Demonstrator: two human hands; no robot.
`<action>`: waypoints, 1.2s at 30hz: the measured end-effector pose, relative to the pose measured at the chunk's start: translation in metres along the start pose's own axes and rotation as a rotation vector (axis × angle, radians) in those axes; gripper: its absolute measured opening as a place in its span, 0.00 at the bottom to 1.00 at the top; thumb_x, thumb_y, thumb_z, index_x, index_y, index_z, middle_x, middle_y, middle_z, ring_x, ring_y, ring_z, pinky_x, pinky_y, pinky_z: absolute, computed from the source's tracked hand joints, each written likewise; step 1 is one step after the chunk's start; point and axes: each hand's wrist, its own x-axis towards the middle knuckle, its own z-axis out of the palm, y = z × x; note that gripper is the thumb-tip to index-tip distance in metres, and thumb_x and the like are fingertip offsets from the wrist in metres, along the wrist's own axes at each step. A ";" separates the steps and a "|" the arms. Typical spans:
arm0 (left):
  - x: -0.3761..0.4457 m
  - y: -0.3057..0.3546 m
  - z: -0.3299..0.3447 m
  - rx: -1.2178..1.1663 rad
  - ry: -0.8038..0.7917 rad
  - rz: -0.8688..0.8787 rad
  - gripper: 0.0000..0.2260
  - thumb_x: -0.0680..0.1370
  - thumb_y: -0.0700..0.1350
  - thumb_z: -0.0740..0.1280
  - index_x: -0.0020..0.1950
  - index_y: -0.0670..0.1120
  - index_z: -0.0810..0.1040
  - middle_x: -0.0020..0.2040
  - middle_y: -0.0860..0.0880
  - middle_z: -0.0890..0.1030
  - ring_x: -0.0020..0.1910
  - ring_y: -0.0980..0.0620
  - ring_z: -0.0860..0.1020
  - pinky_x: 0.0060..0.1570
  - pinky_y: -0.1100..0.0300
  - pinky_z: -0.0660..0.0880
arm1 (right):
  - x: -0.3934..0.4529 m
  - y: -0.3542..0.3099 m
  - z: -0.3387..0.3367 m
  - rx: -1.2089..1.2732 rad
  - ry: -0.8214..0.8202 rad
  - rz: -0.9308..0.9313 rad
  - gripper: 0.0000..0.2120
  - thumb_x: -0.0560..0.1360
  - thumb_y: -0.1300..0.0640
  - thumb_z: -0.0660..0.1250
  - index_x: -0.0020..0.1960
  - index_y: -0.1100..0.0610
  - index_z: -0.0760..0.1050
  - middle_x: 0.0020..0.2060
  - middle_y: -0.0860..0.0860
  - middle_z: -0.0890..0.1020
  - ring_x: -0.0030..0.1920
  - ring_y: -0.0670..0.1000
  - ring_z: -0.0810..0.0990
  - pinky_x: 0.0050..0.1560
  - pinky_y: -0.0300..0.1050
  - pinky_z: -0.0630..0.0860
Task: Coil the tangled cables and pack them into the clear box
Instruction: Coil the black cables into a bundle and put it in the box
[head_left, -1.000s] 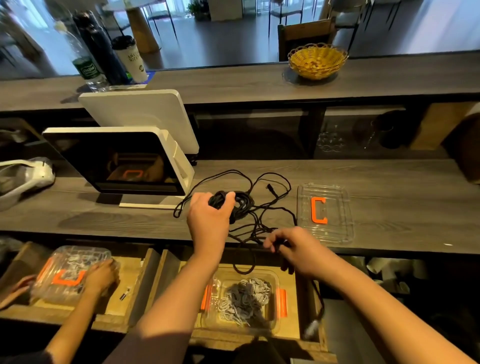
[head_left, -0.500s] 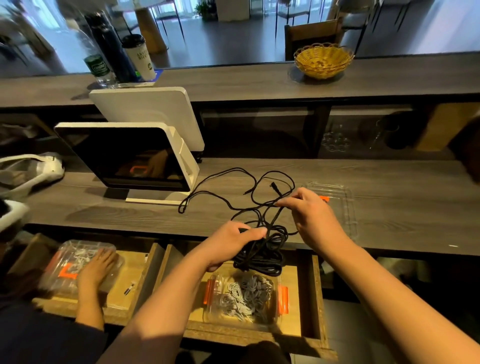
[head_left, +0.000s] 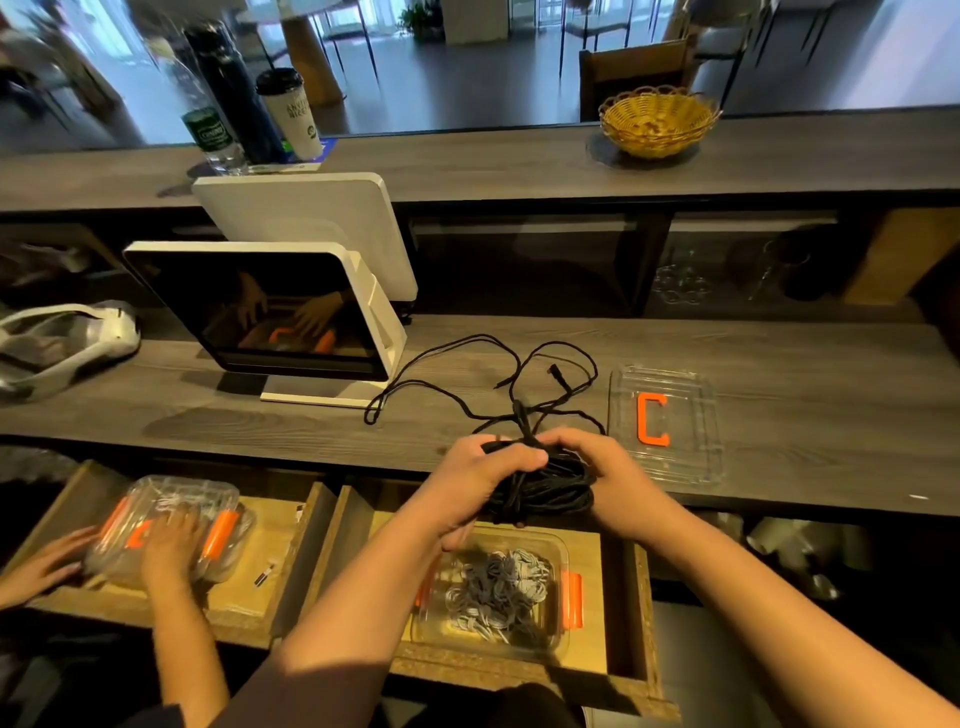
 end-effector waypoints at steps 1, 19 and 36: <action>0.000 0.002 0.000 0.027 0.033 -0.005 0.13 0.74 0.46 0.74 0.53 0.39 0.80 0.44 0.42 0.84 0.42 0.46 0.84 0.33 0.57 0.79 | -0.002 -0.002 -0.004 0.072 -0.011 0.020 0.13 0.76 0.61 0.70 0.59 0.52 0.78 0.55 0.47 0.82 0.61 0.47 0.79 0.64 0.50 0.75; 0.017 0.016 0.004 0.532 0.048 0.053 0.09 0.71 0.49 0.76 0.40 0.44 0.81 0.35 0.47 0.83 0.37 0.46 0.83 0.39 0.51 0.78 | 0.008 -0.017 -0.019 -0.097 0.317 0.083 0.06 0.80 0.51 0.64 0.48 0.50 0.78 0.36 0.47 0.79 0.37 0.44 0.77 0.38 0.42 0.76; 0.024 0.007 0.009 -0.338 0.254 0.198 0.20 0.62 0.55 0.75 0.49 0.45 0.84 0.49 0.43 0.85 0.54 0.44 0.82 0.55 0.49 0.77 | 0.008 -0.029 0.004 -0.511 -0.041 0.162 0.16 0.83 0.50 0.54 0.38 0.48 0.67 0.32 0.46 0.72 0.34 0.47 0.73 0.40 0.48 0.73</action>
